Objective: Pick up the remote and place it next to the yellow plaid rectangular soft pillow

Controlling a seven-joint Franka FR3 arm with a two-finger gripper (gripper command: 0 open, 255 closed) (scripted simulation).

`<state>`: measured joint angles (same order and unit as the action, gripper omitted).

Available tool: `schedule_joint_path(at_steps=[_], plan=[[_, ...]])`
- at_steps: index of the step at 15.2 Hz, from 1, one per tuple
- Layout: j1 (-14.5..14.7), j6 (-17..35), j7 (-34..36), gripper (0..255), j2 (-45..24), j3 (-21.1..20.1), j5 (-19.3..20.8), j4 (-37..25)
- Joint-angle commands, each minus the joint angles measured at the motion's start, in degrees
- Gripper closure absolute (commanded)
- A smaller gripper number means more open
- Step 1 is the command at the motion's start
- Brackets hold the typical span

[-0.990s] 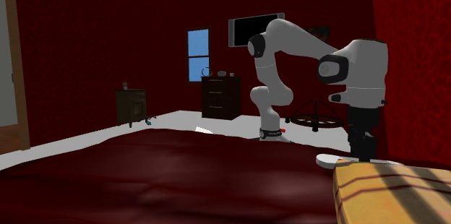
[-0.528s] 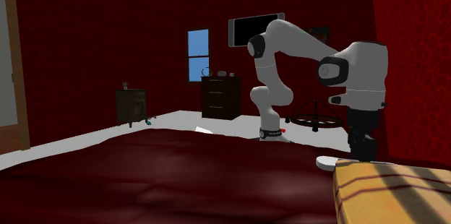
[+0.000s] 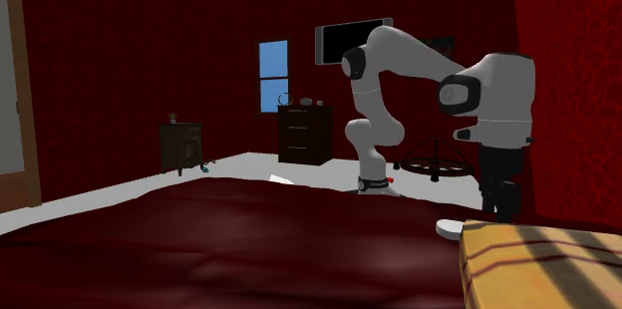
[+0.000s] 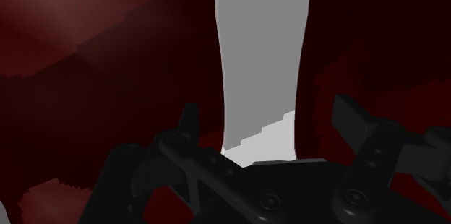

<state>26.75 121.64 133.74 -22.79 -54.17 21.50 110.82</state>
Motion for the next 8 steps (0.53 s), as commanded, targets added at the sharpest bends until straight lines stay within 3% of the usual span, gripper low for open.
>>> schedule_joint_path(at_steps=[1,3,8], plan=[[-0.81,-2.09,-0.97,0,1.51,-1.1,-1.61,-1.1],[-1.72,-4.82,-2.15,0,3.22,-2.26,-3.44,-2.81],[-1.72,-4.82,-2.15,0,3.22,-2.26,-3.44,-2.81]])
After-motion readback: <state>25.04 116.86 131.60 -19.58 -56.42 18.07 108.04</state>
